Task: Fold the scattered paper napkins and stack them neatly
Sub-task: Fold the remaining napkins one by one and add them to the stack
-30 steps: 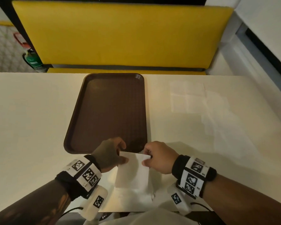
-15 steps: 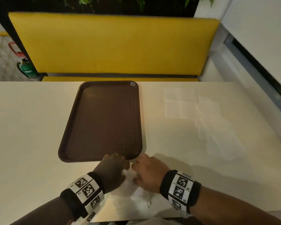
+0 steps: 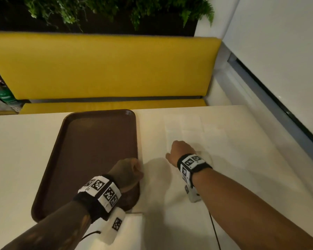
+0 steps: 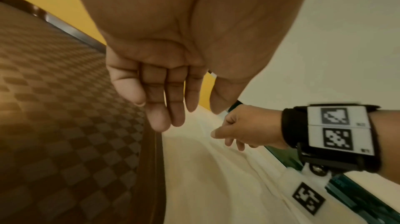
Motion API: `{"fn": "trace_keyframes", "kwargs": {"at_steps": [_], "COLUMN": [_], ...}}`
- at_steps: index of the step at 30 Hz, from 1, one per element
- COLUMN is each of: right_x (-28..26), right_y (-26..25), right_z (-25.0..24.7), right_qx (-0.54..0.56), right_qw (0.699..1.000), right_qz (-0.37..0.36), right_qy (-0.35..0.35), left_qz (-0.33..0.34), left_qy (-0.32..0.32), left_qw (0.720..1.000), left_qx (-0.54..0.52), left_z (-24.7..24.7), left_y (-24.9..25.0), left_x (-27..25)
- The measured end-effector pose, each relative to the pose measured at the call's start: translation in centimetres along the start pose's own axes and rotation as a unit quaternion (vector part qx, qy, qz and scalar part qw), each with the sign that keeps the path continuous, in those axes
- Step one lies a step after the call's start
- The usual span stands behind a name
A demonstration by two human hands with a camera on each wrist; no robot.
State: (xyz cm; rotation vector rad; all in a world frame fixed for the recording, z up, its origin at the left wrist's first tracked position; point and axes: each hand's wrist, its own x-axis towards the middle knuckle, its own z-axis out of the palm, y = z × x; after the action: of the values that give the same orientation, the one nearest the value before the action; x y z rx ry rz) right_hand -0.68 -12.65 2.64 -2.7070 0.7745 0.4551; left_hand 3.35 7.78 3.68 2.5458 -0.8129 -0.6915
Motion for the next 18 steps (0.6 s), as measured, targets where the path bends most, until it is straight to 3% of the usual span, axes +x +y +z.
{"fn": "trace_keyframes", "kwargs": {"at_steps": [5,11,14,16,18], "right_x": [3.1,4.5,3.7,2.4,0.3], "right_y": [-0.2,-0.4,-0.5,-0.8,-1.3], "right_z": [0.3,1.1,1.3,1.1,0.7], "right_qx": [0.021,-0.025,-0.025,-0.028,-0.020], "right_qw": [0.999,1.000,1.000,0.999,0.997], "right_qz": [0.029,0.010,-0.001,-0.026,-0.064], "right_qy": [0.005,0.001,0.017,0.031,0.042], "left_qz": [-0.005,-0.003,-0.018,-0.034,-0.085], "left_qy": [-0.017,-0.025,-0.026,-0.004,-0.019], "left_qw": [1.000,0.998,0.991,0.979,0.935], "left_qx": [-0.022,-0.059,-0.133,-0.202,-0.345], "left_z": [0.7,0.7,0.8,0.9,0.6], "left_y": [0.6,0.8,0.6,0.8,1.6], "left_x": [1.4,2.2,2.6,2.8,2.9]}}
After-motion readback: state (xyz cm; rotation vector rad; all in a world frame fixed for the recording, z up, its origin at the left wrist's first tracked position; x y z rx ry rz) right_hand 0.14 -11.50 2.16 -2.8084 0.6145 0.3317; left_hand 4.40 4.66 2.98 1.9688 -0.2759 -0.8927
